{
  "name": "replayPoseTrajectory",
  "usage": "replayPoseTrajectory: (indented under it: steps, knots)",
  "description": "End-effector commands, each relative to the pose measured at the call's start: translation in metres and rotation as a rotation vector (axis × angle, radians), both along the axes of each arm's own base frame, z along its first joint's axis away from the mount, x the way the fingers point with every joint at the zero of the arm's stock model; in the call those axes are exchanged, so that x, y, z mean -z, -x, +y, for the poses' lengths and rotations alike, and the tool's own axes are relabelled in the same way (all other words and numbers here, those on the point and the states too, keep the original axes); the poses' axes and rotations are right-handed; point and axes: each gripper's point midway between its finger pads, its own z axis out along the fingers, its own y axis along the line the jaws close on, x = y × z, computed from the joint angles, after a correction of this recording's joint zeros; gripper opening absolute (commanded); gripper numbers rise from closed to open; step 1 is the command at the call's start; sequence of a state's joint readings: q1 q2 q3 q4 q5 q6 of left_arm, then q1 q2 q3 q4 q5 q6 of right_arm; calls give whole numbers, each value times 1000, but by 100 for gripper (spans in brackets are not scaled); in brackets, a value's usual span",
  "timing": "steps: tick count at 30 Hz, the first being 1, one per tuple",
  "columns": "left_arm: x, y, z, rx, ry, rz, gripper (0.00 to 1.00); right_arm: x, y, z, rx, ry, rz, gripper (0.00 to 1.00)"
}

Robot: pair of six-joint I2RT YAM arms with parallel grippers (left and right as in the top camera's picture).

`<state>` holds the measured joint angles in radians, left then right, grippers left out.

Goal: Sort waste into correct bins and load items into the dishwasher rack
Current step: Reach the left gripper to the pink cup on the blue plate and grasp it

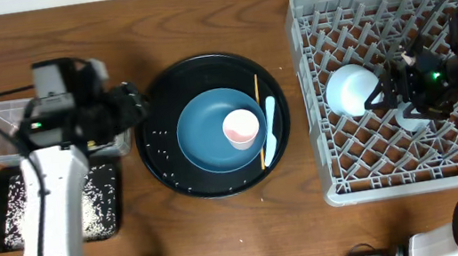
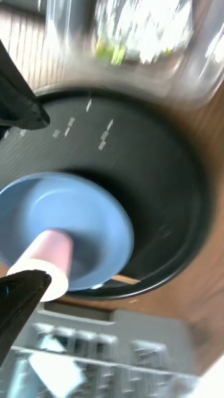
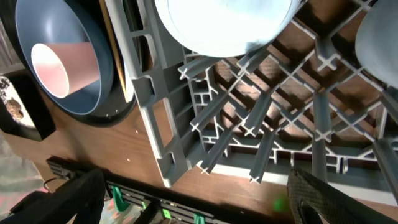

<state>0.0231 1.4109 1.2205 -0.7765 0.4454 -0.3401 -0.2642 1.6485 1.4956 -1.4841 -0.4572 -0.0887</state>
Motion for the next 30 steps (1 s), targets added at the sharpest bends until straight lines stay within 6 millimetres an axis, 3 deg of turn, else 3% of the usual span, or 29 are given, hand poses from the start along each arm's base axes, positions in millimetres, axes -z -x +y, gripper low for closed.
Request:
replayPoseTrajectory:
  steps: [1,4,13,20,24,30]
  knots:
    - [14,6,-41,57,28,52,73,-3,0,6,-24,-16,-18,86]
    - [24,6,-68,48,-47,59,73,-3,2,6,-25,-18,-9,87]
    - [74,12,-118,133,-181,124,73,-3,3,6,-25,-18,-6,86]
    - [109,15,-121,134,-206,220,73,-3,3,6,-25,-12,-4,86]
    - [114,20,-129,155,-187,243,72,-3,3,5,-25,-11,-5,86]
    - [114,23,-133,168,-188,242,61,-2,3,5,-26,-11,-4,86]
